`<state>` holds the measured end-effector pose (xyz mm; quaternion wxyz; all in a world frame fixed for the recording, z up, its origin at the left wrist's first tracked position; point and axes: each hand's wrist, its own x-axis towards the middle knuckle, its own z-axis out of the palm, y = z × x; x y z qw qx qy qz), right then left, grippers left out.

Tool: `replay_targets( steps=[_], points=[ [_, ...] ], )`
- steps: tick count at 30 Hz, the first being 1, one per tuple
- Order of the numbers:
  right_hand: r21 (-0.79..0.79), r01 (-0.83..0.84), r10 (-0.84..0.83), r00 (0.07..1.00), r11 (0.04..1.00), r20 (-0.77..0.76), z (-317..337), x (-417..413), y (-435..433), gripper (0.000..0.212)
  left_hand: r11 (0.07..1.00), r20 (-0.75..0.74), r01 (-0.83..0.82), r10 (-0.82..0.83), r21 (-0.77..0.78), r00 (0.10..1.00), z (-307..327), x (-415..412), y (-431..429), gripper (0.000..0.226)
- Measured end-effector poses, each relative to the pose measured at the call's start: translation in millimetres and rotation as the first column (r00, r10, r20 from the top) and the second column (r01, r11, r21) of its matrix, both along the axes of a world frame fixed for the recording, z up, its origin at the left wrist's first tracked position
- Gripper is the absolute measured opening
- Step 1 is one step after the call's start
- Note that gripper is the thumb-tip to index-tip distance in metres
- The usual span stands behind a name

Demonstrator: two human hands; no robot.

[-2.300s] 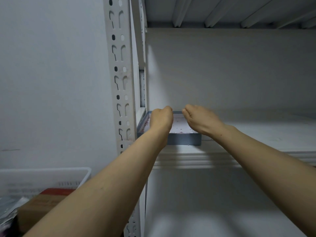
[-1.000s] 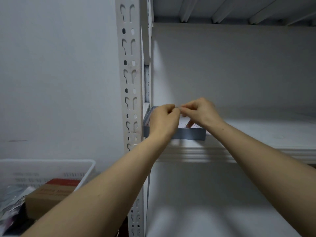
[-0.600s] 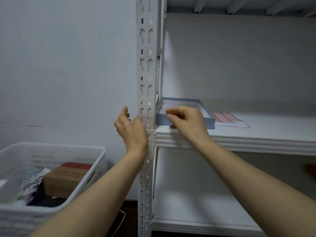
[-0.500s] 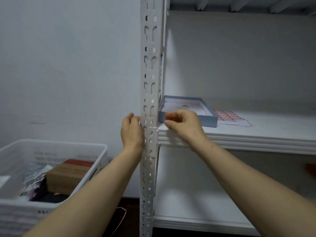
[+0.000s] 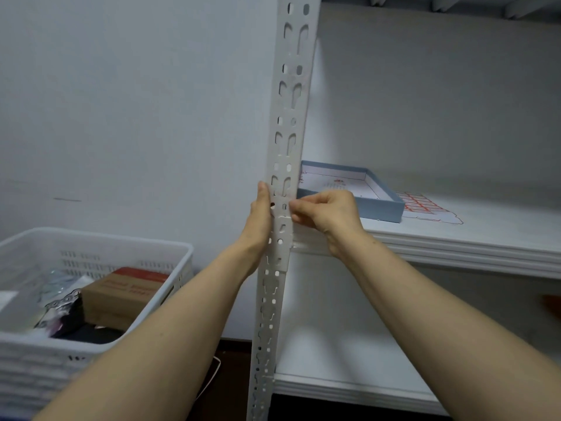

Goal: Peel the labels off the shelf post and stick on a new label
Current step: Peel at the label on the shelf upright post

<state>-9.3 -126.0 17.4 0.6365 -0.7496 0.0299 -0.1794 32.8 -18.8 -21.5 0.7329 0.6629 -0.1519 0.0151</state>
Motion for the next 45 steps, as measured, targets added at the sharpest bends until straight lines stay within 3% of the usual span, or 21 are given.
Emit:
replay_targets(
  steps=[4,7,10,13,18,23,26,32,34,38,41,45],
  points=[
    [-0.061,0.1,-0.101,0.995,0.993,-0.018,-2,7,6,0.021,1.0,-0.037,0.013,-0.013,-0.008,0.999,-7,6,3,0.098],
    [-0.098,0.12,-0.122,0.992,0.988,-0.019,-4,9,6,0.025,0.999,-0.051,0.015,-0.017,-0.029,0.999,-9,8,2,0.101],
    [-0.109,0.113,-0.114,0.993,0.988,-0.008,-7,7,4,0.017,1.0,-0.065,0.012,-0.013,-0.018,0.998,-12,11,1,0.113],
    [-0.083,0.122,-0.123,0.992,0.989,-0.001,-7,5,7,0.013,1.0,-0.061,0.017,-0.018,-0.001,0.998,-10,7,2,0.101],
    [-0.119,0.138,-0.14,0.99,0.983,-0.012,-3,8,8,0.024,0.999,-0.01,0.032,-0.033,-0.037,0.999,-6,2,2,0.068],
    [-0.133,0.111,-0.109,0.994,0.985,0.026,-5,6,6,0.029,0.998,-0.033,0.036,-0.038,-0.046,0.999,-9,6,2,0.089],
    [-0.157,0.083,-0.074,0.995,0.984,0.062,-5,9,6,0.028,0.998,-0.035,0.031,-0.033,-0.054,0.999,-8,6,2,0.081],
    [-0.195,0.052,-0.043,0.998,0.979,0.051,-6,3,0,0.016,0.998,-0.043,0.033,-0.035,-0.049,0.998,-10,7,3,0.085],
    [-0.236,0.099,-0.09,0.995,0.967,0.048,-3,1,6,0.031,0.996,-0.033,0.05,-0.053,-0.073,0.998,-11,7,3,0.092],
    [-0.334,0.169,-0.142,0.984,0.927,0.105,2,4,13,0.046,0.995,-0.036,0.039,-0.042,-0.087,0.998,-8,3,3,0.076],
    [-0.412,0.156,-0.11,0.985,0.898,0.134,1,6,8,0.041,0.992,-0.015,0.068,-0.069,-0.104,0.997,-8,6,2,0.07],
    [-0.392,0.055,-0.01,0.993,0.918,0.114,-3,3,-2,0.021,0.997,-0.036,0.034,-0.037,-0.066,0.999,-11,8,2,0.074]
  ],
)
